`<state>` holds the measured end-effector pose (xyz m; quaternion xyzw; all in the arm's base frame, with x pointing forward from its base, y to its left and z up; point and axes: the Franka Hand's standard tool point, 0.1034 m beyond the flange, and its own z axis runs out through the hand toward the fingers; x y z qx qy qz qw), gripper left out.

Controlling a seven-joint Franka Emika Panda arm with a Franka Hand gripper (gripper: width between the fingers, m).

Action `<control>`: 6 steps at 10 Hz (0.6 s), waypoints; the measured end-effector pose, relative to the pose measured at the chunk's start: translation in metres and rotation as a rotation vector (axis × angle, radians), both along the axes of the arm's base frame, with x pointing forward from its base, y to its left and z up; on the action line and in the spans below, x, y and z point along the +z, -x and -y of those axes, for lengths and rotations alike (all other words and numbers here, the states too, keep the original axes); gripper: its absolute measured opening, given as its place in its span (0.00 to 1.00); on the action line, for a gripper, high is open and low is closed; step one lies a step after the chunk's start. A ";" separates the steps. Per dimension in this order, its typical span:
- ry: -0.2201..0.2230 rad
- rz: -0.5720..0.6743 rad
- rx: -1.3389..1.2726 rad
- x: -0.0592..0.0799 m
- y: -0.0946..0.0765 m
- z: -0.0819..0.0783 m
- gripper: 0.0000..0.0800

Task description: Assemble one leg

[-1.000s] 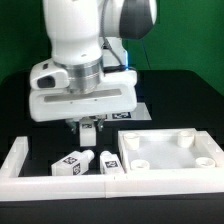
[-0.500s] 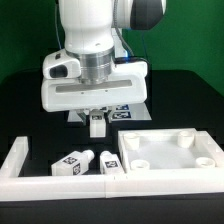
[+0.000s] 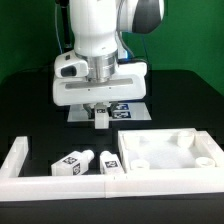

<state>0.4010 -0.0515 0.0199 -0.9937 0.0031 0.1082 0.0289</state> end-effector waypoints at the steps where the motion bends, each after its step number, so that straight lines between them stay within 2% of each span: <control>1: 0.003 -0.017 -0.011 -0.006 0.009 0.006 0.35; 6: 0.014 0.001 -0.012 -0.010 0.008 0.009 0.35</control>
Offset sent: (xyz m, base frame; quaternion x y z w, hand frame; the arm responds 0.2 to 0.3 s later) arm -0.0049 -0.0062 -0.0279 -0.0078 0.0220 0.0116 0.9997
